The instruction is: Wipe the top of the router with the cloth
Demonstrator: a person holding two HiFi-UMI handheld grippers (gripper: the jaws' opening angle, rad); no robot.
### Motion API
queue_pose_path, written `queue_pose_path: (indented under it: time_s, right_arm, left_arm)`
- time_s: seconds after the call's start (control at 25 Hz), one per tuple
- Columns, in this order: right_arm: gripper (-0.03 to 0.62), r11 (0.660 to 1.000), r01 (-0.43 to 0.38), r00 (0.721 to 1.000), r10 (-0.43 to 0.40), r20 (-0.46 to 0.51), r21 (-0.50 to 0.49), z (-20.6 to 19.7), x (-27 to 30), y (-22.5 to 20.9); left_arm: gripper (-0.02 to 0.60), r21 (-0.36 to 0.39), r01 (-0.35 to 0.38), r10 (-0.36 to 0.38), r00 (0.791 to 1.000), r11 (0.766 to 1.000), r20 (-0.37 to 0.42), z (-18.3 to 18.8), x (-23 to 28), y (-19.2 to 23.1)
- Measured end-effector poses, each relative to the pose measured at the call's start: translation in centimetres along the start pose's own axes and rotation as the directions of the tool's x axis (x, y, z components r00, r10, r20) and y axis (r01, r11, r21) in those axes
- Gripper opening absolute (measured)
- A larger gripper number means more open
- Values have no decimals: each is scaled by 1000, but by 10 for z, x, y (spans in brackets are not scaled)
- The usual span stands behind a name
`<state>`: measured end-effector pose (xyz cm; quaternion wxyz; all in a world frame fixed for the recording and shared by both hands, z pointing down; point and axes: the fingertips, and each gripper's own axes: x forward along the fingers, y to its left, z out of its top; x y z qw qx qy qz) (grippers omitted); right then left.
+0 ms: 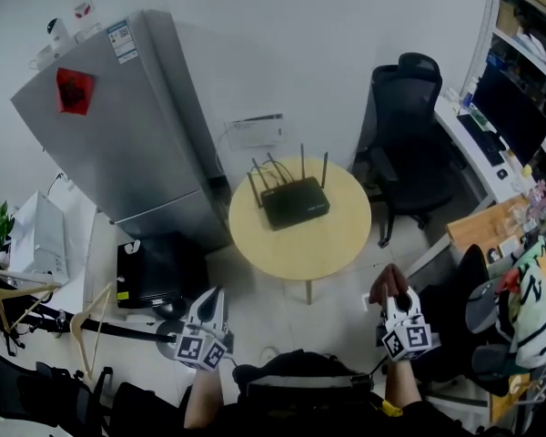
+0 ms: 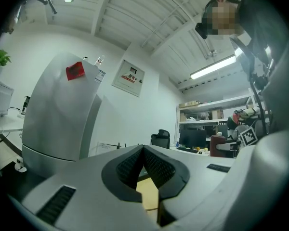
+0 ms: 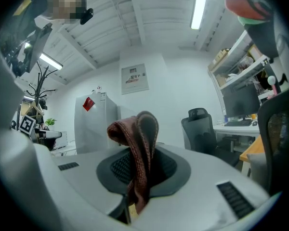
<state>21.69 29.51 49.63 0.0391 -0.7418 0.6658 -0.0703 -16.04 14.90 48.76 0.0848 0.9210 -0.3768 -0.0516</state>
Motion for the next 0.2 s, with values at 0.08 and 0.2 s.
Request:
queue_pose_path:
  time_s: [0.08,0.2]
  right_arm:
    - [54,1000,16,1000,-16,-2,11,-4,1,-1]
    - [54,999,31,1000,-31,5,19,-8,8,2]
  left_arm:
    - [-3,-8,-4,4,1000,1000,6,1,1,3]
    - [-3,-24,-16,17,1000,1000,26,6,5,11]
